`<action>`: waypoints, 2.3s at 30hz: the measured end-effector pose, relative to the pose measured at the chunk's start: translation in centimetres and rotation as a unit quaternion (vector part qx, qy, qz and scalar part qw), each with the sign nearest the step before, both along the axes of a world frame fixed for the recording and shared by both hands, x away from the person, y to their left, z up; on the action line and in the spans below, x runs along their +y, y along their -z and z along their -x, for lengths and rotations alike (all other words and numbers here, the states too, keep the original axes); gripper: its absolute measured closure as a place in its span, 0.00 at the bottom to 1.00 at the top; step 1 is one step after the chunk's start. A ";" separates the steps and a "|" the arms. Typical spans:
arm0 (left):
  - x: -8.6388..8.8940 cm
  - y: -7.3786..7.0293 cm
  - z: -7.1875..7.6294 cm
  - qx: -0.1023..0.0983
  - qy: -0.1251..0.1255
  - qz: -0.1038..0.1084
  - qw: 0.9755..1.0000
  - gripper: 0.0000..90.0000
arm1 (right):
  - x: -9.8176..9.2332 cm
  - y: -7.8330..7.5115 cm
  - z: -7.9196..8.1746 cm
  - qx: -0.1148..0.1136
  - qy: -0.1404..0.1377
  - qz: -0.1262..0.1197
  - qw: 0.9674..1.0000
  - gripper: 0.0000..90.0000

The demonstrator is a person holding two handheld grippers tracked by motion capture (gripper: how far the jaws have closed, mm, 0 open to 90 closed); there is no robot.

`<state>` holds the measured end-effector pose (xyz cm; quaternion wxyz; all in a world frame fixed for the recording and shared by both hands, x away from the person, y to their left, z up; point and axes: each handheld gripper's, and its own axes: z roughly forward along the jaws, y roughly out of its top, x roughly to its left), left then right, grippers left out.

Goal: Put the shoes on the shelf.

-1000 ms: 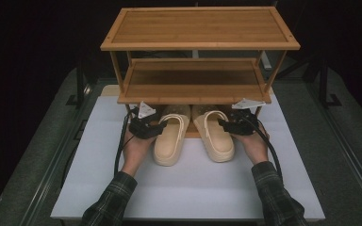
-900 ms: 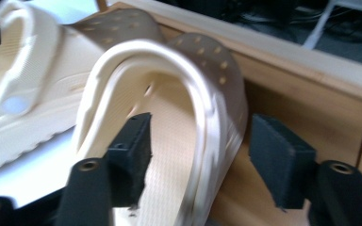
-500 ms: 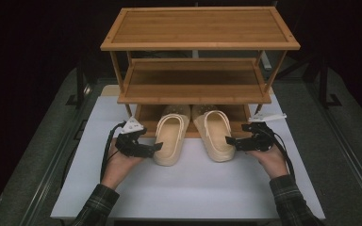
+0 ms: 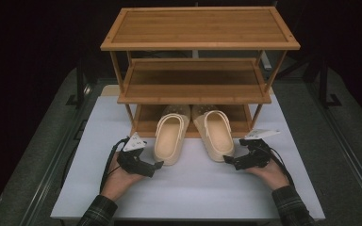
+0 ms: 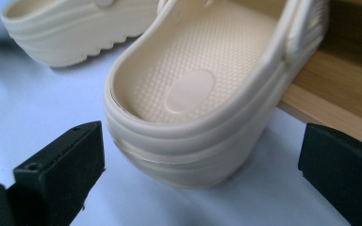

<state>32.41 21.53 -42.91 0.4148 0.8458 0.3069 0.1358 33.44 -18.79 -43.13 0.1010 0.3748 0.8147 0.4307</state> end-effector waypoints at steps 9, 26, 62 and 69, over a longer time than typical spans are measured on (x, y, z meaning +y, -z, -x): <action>-0.9 0.9 -0.8 0.005 -0.001 0.002 1.000 0.00 | 0.9 0.9 -0.5 -0.001 -0.014 0.008 1.000 0.01; -3.4 0.9 -2.4 -0.008 -0.004 0.002 1.000 0.00 | 3.0 1.0 -1.5 -0.006 -0.009 0.019 1.000 0.01; -6.1 -0.5 -5.9 -0.008 -0.014 0.013 1.000 0.03 | 6.4 0.0 -4.3 0.010 0.018 0.008 1.000 0.08; -6.0 -0.9 -7.9 -0.008 -0.016 0.025 1.000 0.03 | 6.4 -0.5 -6.3 0.003 0.020 -0.004 1.000 0.08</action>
